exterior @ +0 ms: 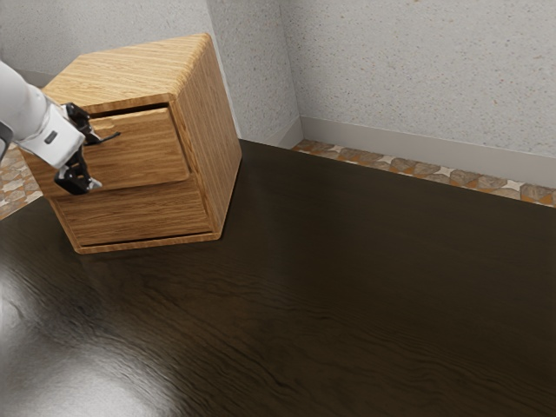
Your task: Pull the drawer handle with one arm to open the drawer
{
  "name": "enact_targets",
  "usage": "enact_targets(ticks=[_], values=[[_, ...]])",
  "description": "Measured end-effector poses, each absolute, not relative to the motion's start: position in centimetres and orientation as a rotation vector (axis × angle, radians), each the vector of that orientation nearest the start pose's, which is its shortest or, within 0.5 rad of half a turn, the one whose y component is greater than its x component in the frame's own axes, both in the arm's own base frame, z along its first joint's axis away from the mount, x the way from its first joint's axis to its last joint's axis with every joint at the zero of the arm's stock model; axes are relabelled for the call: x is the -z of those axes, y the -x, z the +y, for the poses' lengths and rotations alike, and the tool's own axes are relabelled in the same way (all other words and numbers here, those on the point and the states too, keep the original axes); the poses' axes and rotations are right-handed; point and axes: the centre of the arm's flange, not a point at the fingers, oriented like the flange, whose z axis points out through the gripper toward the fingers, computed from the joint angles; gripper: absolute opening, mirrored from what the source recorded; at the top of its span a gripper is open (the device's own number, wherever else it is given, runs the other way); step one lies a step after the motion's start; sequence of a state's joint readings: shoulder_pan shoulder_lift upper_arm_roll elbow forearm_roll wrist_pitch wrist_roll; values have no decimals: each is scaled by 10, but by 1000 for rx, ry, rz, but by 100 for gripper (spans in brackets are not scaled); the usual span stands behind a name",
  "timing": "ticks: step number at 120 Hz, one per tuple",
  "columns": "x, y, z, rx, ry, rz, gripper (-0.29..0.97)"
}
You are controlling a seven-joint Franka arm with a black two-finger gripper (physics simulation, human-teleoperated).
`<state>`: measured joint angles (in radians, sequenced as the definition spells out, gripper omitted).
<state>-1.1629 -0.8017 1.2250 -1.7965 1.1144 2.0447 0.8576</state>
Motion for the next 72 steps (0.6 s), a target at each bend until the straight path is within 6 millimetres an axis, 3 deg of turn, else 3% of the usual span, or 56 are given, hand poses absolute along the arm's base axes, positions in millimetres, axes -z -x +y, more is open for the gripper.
enact_targets(ticks=[72], values=[[-624, -487, 281, 444, 2282, 1145, 69]])
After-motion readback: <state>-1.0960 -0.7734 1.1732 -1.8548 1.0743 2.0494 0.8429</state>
